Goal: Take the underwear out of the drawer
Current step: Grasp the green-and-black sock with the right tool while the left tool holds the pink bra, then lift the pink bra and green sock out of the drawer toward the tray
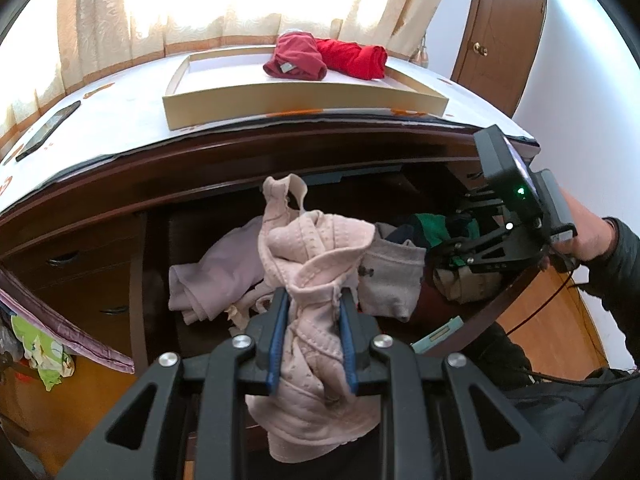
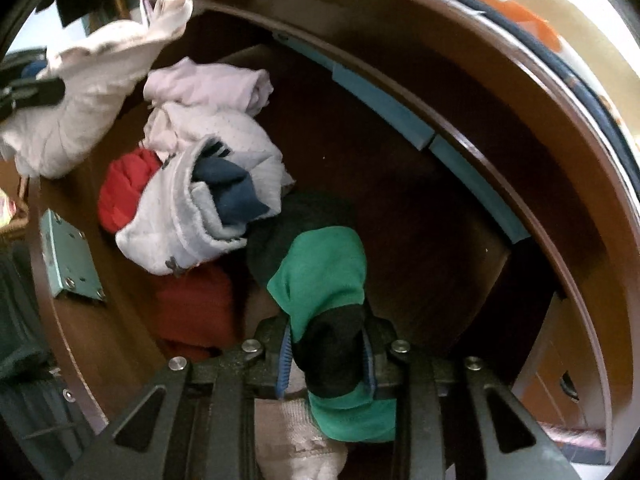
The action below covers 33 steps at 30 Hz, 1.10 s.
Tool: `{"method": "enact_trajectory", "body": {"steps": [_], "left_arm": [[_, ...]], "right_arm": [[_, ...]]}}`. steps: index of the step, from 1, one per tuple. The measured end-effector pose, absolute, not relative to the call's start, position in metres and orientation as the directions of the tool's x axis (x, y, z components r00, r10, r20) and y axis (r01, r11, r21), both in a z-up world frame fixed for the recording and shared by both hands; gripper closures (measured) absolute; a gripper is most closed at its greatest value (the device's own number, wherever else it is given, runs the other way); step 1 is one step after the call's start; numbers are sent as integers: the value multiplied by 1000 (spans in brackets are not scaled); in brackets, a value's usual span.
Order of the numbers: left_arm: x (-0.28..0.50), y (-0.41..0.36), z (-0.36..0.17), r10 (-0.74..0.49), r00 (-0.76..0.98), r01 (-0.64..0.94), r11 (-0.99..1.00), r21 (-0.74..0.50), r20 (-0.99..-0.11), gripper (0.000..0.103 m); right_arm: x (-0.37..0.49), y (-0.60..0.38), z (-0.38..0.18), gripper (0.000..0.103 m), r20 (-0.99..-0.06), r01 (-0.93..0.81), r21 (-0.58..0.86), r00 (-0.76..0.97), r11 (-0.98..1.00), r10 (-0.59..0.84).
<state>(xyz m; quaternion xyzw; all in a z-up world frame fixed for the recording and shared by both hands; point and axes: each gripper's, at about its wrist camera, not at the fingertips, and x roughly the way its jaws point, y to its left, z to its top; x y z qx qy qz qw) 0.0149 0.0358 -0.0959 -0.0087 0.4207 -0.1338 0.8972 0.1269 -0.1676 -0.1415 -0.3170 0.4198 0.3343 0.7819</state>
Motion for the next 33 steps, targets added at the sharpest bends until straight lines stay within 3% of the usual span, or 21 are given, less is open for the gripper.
{"method": "enact_trajectory", "body": {"steps": [33], "left_arm": [[7,26,-103,-263,668,202,964,-171,-696,81]], "right_arm": [[97,-209,-110,74,-639,-660,111,525,743,563]]}}
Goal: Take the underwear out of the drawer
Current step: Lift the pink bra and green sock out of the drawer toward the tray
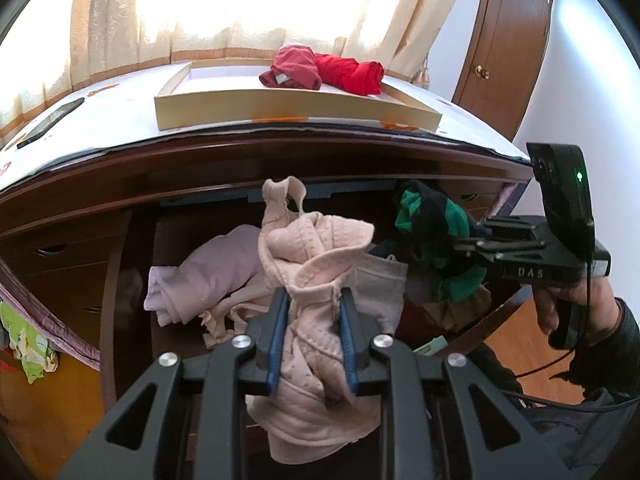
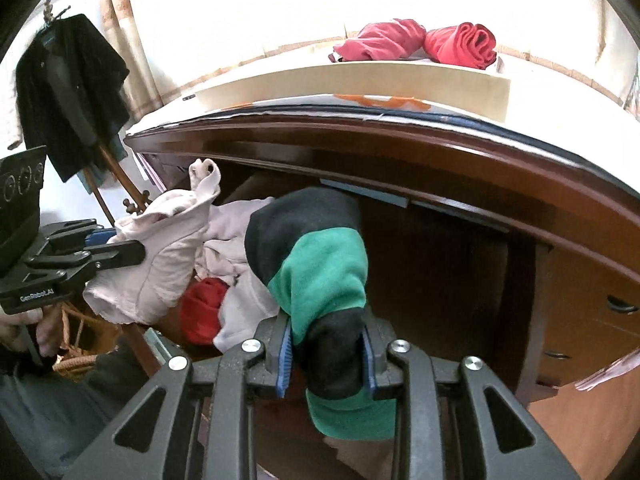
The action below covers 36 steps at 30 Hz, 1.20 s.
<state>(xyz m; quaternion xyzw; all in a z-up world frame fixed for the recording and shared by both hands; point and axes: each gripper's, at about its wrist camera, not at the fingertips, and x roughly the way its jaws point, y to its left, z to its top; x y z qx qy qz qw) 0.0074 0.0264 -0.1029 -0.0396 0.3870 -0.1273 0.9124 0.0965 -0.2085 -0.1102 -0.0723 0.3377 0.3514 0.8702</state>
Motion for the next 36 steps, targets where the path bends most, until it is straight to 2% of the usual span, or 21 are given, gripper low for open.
{"method": "enact_trajectory", "body": {"steps": [13,36], "left_arm": [[5,23,-103,-245,691,199,969,-148,-680,81],[-6,22,-89,-232,768,189,973,-135,-597,81]], "right_arm": [[77,-203,-116,74,-572,-646,131,570,752,590],[55,-208,-102,74,-463,-653,146,619,743,635]]}}
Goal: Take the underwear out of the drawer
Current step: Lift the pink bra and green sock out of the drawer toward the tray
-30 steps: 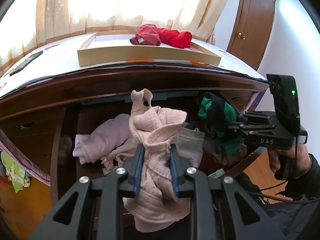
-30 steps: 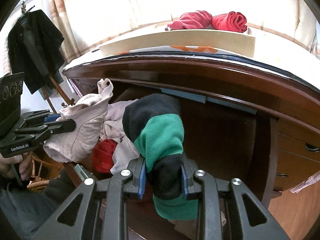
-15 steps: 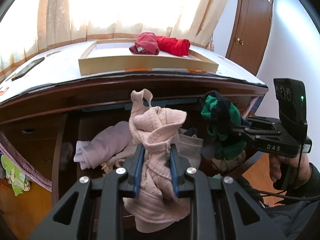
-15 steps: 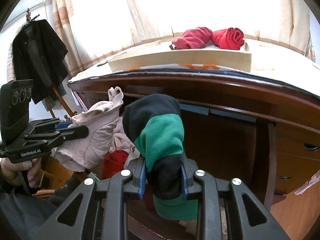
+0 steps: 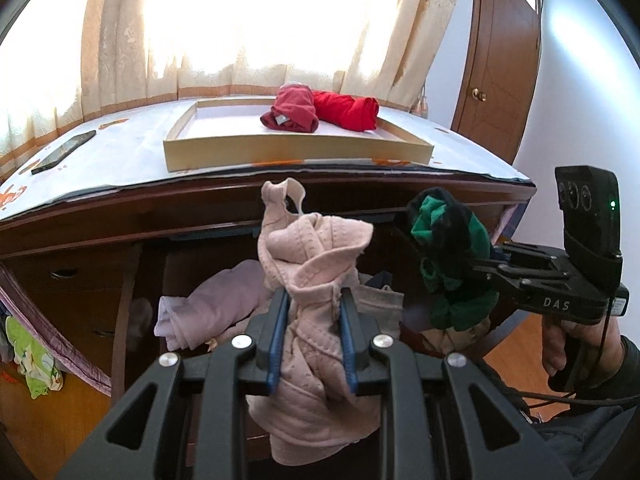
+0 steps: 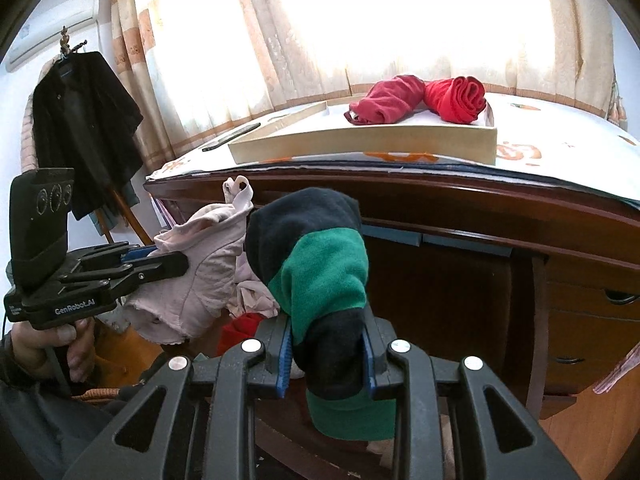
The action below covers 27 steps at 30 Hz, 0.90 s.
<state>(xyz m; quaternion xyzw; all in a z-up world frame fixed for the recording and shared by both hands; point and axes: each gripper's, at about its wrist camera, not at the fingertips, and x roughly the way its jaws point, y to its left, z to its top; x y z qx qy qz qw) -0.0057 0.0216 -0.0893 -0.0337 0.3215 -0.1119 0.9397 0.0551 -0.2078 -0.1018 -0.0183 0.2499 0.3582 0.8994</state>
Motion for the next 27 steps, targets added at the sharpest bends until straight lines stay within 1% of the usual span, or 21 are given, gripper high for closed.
{"method": "enact_trajectory", "body": {"steps": [18,27], "left_arm": [[-19,15,-76,-218,807,198,976,-96,-548,81],[-28,13,-63,-202,844,197,978,-64,-497,81]], "right_arm": [[35,-213,-86,74,-381,-670,136,645,730,662],[26,-216,-78,74,-344,-679,127,653,723,674]]}}
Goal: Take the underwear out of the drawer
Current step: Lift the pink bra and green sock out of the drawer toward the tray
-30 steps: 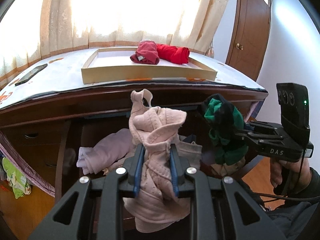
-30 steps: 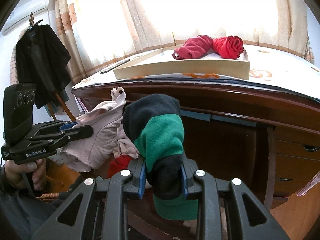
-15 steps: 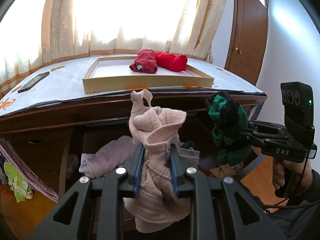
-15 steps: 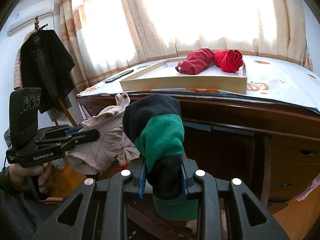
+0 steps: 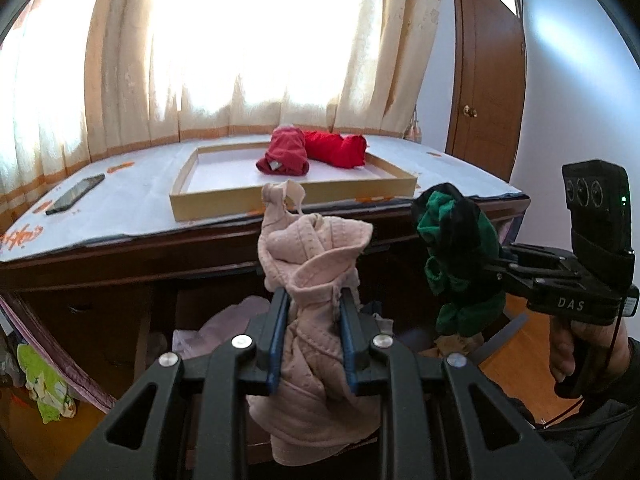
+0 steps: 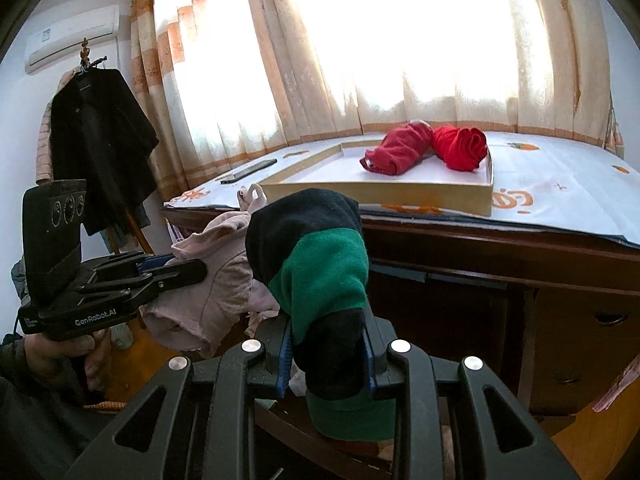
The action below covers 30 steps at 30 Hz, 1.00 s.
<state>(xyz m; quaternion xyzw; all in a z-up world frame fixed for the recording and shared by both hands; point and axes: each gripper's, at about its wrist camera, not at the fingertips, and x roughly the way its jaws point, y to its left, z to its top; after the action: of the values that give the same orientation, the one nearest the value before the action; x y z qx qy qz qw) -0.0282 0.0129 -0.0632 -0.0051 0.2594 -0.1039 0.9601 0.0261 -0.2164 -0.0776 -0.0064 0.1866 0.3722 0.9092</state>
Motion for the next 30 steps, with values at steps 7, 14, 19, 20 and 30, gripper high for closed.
{"method": "enact_trajectory", "body": {"steps": [7,14,19,20,30], "left_arm": [[-33,11,-53,-195,868,197,979,-44,-456,81],[-38,12,-47,-174,891,183,983,-19,-420,81],[-37,15,-44,-157,902,167,986,-12,-401,81],[-37,16,-44,-155,905,164,986,-10,-396,81],[-39,20,-37,-127,925,142,990,14,-359,81]], "right_arm": [[20,-218,-69,74,-315,-684,116,662,720,680],[15,-219,-63,74,-286,-692,107,666,714,689],[13,-218,-58,74,-266,-697,95,670,710,693],[13,-217,-57,74,-263,-699,94,670,709,695],[15,-213,-44,74,-237,-715,94,660,693,713]]}}
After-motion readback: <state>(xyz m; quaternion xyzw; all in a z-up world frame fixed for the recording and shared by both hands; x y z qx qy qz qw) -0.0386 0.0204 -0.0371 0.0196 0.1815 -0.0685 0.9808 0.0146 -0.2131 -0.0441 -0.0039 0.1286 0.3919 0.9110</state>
